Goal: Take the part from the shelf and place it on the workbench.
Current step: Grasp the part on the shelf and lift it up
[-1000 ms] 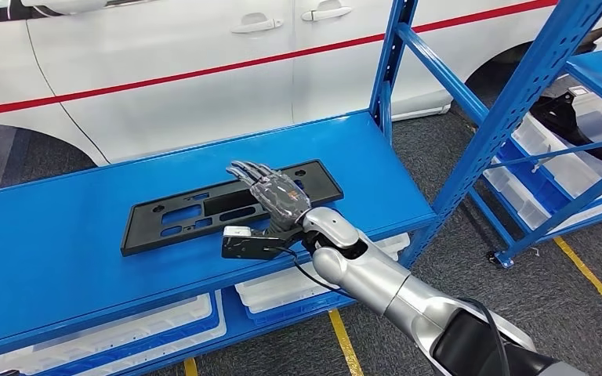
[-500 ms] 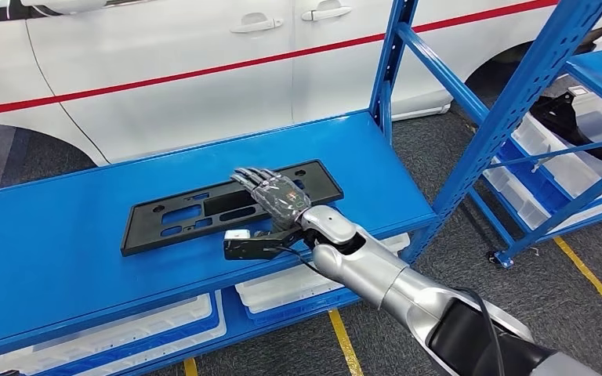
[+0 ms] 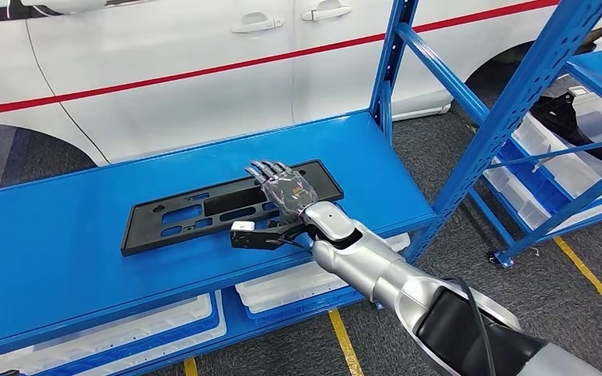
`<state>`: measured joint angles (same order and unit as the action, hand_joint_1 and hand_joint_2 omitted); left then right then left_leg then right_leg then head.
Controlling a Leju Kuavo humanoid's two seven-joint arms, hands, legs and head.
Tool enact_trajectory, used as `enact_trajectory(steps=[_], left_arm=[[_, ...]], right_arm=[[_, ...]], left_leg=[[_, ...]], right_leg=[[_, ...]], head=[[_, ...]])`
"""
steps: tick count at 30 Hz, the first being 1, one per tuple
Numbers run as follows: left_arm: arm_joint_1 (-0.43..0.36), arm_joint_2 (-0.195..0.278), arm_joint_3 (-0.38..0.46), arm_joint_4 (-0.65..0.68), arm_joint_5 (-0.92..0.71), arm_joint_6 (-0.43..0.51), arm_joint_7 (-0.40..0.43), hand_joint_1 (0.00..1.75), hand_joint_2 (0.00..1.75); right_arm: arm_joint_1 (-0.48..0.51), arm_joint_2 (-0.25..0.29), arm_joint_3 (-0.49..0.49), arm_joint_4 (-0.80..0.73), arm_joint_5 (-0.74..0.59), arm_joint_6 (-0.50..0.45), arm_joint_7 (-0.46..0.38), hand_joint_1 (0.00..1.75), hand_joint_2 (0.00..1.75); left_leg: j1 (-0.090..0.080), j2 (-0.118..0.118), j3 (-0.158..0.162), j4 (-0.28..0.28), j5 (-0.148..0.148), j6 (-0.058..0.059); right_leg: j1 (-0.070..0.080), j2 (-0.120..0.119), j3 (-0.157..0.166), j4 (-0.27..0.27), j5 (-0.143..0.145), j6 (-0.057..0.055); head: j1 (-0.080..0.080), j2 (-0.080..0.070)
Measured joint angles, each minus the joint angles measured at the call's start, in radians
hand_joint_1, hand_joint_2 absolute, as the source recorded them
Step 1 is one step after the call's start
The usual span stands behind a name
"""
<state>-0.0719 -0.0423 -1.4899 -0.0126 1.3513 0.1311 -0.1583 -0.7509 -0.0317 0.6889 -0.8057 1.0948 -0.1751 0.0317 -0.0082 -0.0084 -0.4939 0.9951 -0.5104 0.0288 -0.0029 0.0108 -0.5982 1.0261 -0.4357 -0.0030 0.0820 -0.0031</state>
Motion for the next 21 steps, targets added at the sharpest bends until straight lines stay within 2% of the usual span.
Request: enact_trajectory(steps=[11,16,17,20,21], left_arm=[[0.0,0.0,-0.007,0.0,0.001,-0.003,0.0,0.0,0.0],[-0.001,0.001,-0.016,0.0,0.004,-0.004,-0.002,0.0,0.0],[-0.001,0.001,-0.019,0.0,0.004,-0.005,-0.002,0.0,0.0],[-0.001,0.002,-0.023,0.0,0.007,-0.007,-0.002,0.0,0.0],[-0.002,0.002,-0.024,0.0,0.009,-0.007,-0.002,0.0,0.0]], right_arm=[[-0.009,0.008,0.0,0.054,0.006,-0.008,0.003,0.0,1.75],[-0.021,0.009,0.0,0.085,0.04,-0.014,0.035,0.0,1.75],[-0.025,0.009,0.0,0.097,0.05,-0.015,0.043,0.21,1.75],[-0.033,0.008,0.0,0.136,0.071,-0.015,0.061,1.51,1.75],[-0.034,0.008,0.0,0.147,0.074,-0.015,0.066,1.74,1.75]], left_leg=[[0.0,0.0,0.0,0.0,0.0,0.0],[0.0,0.0,0.001,0.0,0.0,0.0],[0.0,0.0,0.001,0.0,0.0,0.0],[0.0,0.0,0.002,0.0,0.0,0.0],[0.0,0.0,0.002,0.0,0.0,0.0]], right_leg=[[0.0,0.0,0.0,0.0,0.0,0.0],[0.0,0.0,0.0,0.0,0.0,0.0],[0.0,0.0,0.0,0.0,0.0,0.0],[0.0,0.0,0.0,0.0,0.0,0.0],[0.0,0.0,0.0,0.0,0.0,0.0]], head=[[0.0,0.0],[0.0,0.0],[0.0,0.0],[0.0,0.0],[0.0,0.0]])
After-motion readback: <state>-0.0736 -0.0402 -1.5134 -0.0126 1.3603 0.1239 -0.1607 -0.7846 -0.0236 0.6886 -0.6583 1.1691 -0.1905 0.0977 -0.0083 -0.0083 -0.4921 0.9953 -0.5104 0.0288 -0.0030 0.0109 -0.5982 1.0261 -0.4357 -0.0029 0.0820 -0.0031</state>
